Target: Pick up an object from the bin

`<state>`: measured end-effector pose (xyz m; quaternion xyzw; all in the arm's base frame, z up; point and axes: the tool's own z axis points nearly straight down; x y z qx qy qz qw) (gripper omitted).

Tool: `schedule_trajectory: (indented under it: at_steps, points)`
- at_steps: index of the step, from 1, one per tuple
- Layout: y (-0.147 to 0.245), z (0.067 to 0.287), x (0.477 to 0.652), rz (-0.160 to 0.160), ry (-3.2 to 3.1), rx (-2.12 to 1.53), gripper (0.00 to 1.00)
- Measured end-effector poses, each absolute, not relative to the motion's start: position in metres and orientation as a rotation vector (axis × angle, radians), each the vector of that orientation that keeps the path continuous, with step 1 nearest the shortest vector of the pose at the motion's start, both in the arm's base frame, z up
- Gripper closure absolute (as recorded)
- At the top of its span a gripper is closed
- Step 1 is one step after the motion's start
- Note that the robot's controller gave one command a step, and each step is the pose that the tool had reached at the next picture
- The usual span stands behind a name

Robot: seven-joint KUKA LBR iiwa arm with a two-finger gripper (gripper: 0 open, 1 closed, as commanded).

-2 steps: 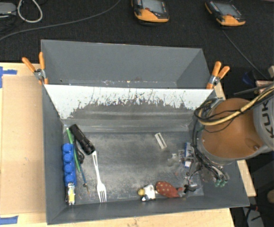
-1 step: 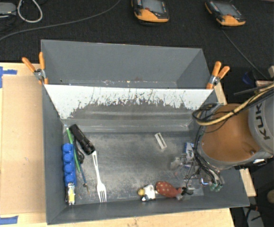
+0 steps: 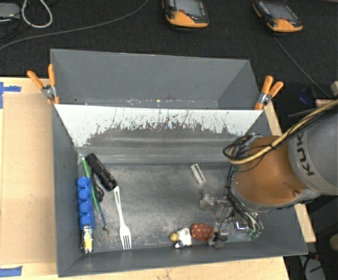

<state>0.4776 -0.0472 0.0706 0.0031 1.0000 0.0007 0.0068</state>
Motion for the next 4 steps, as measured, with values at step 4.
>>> schedule_trajectory:
  at_steps: [4]
  points:
    - [-0.038, 0.108, 0.474, 0.003, 3.135, 0.333, 1.00]
